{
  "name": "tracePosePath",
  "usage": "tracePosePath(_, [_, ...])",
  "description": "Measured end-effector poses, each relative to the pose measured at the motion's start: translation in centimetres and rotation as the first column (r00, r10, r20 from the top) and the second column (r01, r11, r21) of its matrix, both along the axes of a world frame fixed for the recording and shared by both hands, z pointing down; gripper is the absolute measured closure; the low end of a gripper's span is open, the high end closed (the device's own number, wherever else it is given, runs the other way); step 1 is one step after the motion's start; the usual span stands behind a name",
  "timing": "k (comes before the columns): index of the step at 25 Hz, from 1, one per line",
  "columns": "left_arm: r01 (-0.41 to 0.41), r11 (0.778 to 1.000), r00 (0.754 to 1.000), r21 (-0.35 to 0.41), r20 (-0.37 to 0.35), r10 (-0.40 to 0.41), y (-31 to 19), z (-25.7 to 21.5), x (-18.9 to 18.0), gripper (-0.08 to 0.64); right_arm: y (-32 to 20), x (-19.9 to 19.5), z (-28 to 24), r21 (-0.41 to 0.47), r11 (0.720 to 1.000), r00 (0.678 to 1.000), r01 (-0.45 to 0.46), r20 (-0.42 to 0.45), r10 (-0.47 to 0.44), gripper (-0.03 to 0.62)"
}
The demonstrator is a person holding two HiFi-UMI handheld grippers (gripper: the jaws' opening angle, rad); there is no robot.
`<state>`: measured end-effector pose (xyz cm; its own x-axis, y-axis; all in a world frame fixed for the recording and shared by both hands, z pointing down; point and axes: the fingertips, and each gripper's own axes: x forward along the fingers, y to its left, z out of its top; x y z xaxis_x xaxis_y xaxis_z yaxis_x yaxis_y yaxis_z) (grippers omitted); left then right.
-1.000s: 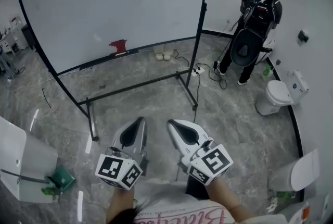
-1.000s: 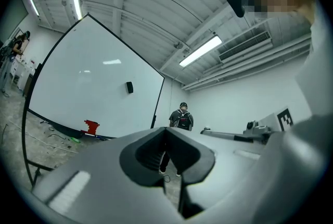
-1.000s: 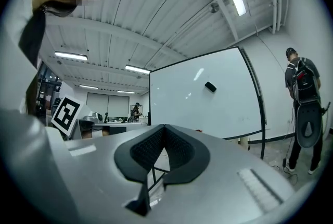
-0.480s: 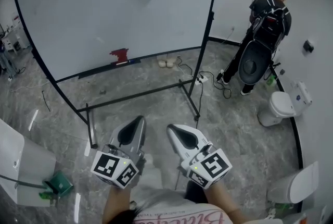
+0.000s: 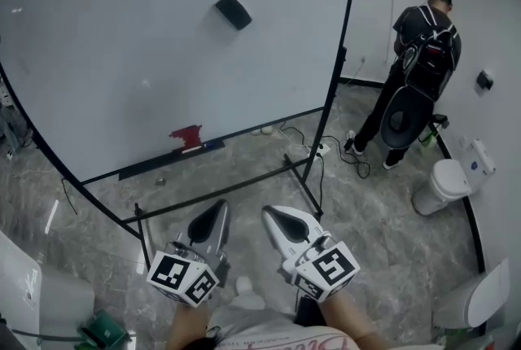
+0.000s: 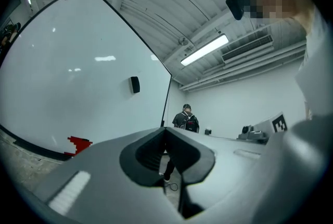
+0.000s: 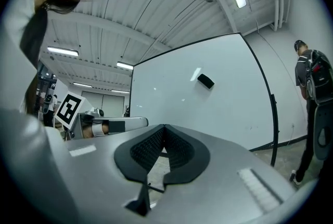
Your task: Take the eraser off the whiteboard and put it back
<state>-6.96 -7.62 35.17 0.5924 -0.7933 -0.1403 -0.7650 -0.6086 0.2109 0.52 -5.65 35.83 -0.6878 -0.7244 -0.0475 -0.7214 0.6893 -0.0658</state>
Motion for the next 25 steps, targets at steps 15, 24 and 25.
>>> tracePosePath(15, [-0.056, 0.997, 0.998, 0.048, -0.038, 0.057, -12.2, -1.9, -3.8, 0.561, -16.1, -2.1, -11.0, 0.289, 0.949, 0.990, -0.128, -0.027, 0.142, 0.584])
tracePosePath(24, [-0.043, 0.996, 0.998, 0.072, -0.037, 0.046, -15.2, -2.9, -3.9, 0.561, -27.1, -3.6, -19.8, 0.434, 0.892, 0.968, -0.127, -0.142, 0.207, 0.456])
tracePosePath(25, [-0.037, 0.997, 0.998, 0.074, -0.038, 0.040, -15.5, -3.1, -4.0, 0.561, -28.6, -3.7, -20.2, 0.435, 0.890, 0.960, -0.136, -0.164, 0.227, 0.440])
